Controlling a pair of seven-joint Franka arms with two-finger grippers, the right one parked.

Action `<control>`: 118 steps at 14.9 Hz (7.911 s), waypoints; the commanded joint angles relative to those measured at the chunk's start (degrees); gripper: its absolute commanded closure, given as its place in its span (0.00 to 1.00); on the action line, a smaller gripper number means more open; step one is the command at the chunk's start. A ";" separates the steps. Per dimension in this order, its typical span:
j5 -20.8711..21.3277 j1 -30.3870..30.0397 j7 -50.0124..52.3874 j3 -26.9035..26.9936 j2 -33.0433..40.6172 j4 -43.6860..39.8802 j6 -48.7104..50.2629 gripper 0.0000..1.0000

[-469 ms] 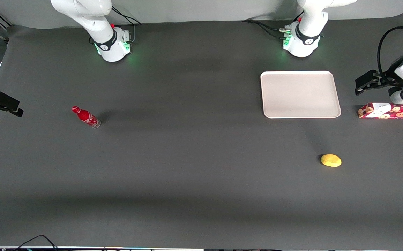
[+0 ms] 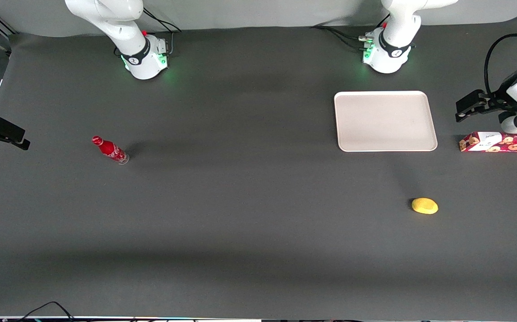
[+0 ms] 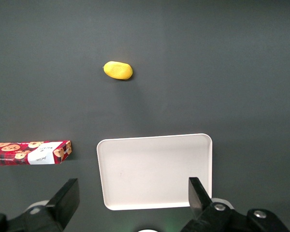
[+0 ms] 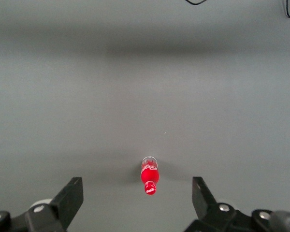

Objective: Place red cookie box on tray
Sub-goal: 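Lower the open left gripper toward the red cookie box, then close the left gripper on the end of the red cookie box, then lift the cookie box upright with the left gripper, then carry the held box over the white tray's edge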

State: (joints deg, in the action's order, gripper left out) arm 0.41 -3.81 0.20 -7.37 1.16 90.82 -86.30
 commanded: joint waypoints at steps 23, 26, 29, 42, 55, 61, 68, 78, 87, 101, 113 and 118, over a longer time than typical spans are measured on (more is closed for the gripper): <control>4.95 -6.89 -24.66 0.95 -1.77 0.67 2.01 0.00; 5.38 -13.84 -42.43 0.95 -2.38 2.52 0.43 0.00; 9.42 -18.15 -56.58 0.95 -2.74 5.85 -2.37 0.00; 8.12 -40.83 -102.14 0.95 -9.48 31.79 -43.15 0.00; 4.51 -42.86 -120.08 0.77 -15.92 36.53 -51.42 0.00; 4.51 -44.18 -121.41 0.77 -16.71 39.00 -57.22 0.00; 4.51 -44.27 -124.39 0.77 -18.82 38.74 -58.81 0.33; 1.80 -43.48 -124.39 0.25 -18.83 35.32 -58.20 1.00; -0.85 -41.63 -120.54 -3.00 -6.19 20.12 -34.06 1.00; 0.73 -36.54 -64.60 -3.53 9.54 32.72 -23.56 1.00; -0.24 -27.31 -17.27 -5.03 16.95 60.52 -39.64 1.00; -4.54 -25.03 -15.94 -5.03 16.60 67.10 -44.81 1.00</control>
State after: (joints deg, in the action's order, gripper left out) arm -1.94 -31.84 -17.60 -13.01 16.42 153.11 -125.91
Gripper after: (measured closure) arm 0.943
